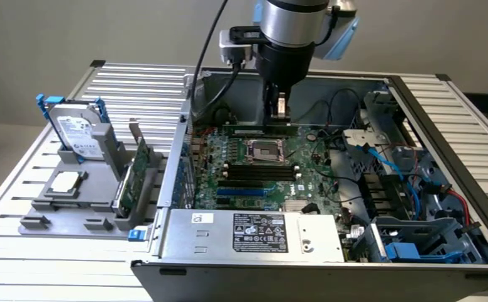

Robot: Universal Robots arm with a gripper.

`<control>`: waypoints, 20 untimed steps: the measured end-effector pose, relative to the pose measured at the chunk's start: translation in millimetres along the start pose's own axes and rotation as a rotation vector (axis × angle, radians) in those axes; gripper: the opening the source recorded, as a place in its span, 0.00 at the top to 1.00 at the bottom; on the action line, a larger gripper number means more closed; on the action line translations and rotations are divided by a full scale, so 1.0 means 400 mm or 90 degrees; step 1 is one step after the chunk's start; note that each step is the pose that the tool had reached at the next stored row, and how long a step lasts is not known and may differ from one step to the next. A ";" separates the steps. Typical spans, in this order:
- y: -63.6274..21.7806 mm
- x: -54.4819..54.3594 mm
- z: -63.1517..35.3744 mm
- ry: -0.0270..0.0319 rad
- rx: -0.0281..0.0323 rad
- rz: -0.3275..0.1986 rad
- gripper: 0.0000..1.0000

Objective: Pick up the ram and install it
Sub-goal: 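Insert the ram into the slot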

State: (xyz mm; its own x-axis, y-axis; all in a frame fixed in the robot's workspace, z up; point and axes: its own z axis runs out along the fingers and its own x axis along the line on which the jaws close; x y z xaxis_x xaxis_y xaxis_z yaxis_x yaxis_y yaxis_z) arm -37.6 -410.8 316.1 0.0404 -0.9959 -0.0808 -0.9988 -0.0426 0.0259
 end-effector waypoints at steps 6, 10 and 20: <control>-0.012 0.003 0.026 0.0048 -0.0027 -0.031 0.87; -0.013 0.004 0.031 0.0226 -0.0042 -0.033 0.87; -0.025 0.006 0.054 0.0590 -0.0042 -0.002 0.87</control>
State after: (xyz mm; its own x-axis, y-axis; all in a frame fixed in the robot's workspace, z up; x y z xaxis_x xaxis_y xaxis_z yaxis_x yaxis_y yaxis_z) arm -28.3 -411.2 294.3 0.0459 -0.9989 0.0118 -0.9984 -0.0455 0.0325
